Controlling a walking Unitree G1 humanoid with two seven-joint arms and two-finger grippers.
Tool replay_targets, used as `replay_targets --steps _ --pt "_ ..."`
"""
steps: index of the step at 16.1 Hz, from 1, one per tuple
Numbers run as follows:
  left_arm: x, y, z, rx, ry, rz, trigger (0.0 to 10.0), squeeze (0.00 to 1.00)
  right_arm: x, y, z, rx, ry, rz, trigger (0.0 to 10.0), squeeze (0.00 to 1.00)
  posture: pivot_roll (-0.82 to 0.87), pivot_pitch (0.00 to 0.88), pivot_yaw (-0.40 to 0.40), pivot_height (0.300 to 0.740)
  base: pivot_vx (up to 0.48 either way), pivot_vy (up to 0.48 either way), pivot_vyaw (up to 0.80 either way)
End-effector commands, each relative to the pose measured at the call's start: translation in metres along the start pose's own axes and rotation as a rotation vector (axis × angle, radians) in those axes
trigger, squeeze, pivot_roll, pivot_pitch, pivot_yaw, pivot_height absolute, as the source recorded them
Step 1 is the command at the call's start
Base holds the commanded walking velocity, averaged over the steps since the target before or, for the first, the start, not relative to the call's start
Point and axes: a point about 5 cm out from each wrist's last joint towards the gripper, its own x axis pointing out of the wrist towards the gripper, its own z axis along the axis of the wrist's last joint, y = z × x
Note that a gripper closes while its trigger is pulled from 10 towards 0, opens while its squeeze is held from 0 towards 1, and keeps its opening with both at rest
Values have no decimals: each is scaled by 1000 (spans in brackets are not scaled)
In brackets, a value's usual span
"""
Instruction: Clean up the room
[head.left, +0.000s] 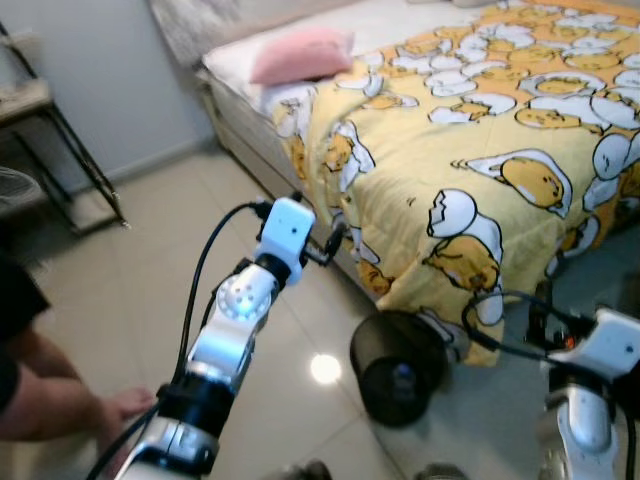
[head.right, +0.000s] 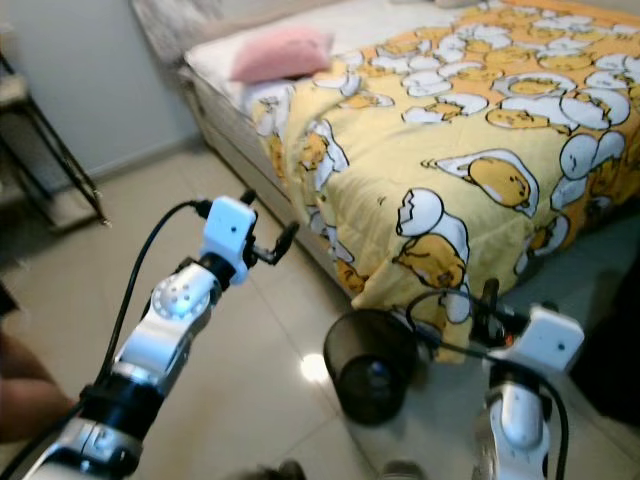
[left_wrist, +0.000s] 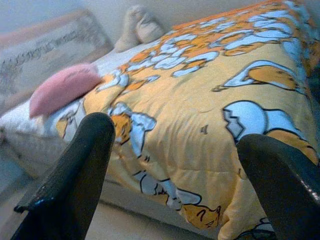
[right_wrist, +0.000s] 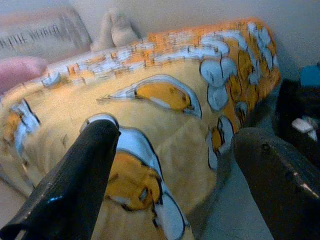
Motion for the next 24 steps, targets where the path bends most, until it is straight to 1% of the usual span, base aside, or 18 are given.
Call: replay_targets --steps 1,2,3,4,5,7,8,10,11,14,15,17,18,20,22,23,24 --pt "2 -1 3 11 -13 -13 10000 0 -3 2 -1 -12 13 4 10000 0 -277 0 226 730 0 0 0" --pt "4 -6 -2 -19 0 -19 10000 0 0 5 0 -32 15 23 10000 0 -290 0 231 730 0 0 0" --pt "5 -7 -4 -30 7 -19 10000 0 2 6 1 -37 15 29 10000 0 -292 0 232 730 0 0 0" --pt "5 -11 -10 -98 31 -13 10000 0 6 9 2 -53 27 52 10000 0 -296 0 231 730 0 0 0" --pt "6 -13 -16 -140 58 -11 10000 0 9 9 0 -58 51 62 10000 0 -296 0 227 730 0 0 0" --pt "6 -10 -22 -171 77 15 10000 0 6 6 -3 -78 74 63 10000 0 -295 0 213 730 0 0 0" --pt "5 -11 -20 -164 55 17 10000 0 4 4 -2 -81 65 56 10000 0 -294 0 207 730 0 0 0" --pt "1 -13 -13 -111 -21 8 10000 0 2 2 3 -74 21 37 10000 0 -292 0 191 730 0 0 0" --pt "0 -15 -11 -102 -38 2 10000 0 1 4 6 -95 9 63 10000 0 -293 0 184 730 0 0 0" --pt "3 -21 -17 -96 -1 -51 10000 0 3 8 0 -95 38 81 10000 0 -289 0 190 730 0 0 0" --pt "4 -20 -20 -100 11 -50 10000 0 4 10 -2 -92 43 83 10000 0 -292 0 192 730 0 0 0" --pt "9 -21 -19 -103 5 -54 10000 0 11 14 2 -97 27 94 10000 0 -321 0 180 730 0 0 0" --pt "14 -25 -17 -101 -2 -63 10000 0 16 13 8 -115 7 109 10000 0 -338 0 161 730 0 0 0" --pt "19 -31 -15 -106 1 -69 10000 0 23 9 16 -141 -12 125 10000 0 -342 0 149 730 0 0 0" --pt "20 -40 -18 -96 11 -97 10000 0 31 6 21 -161 -22 136 10000 0 -335 0 141 730 0 0 0" --pt "19 -40 -19 -92 16 -109 10000 0 32 6 20 -159 -21 134 10000 0 -335 0 141 730 0 0 0" --pt "19 -38 -20 -87 19 -114 10000 0 31 7 18 -153 -16 127 10000 0 -317 0 166 730 0 0 0"
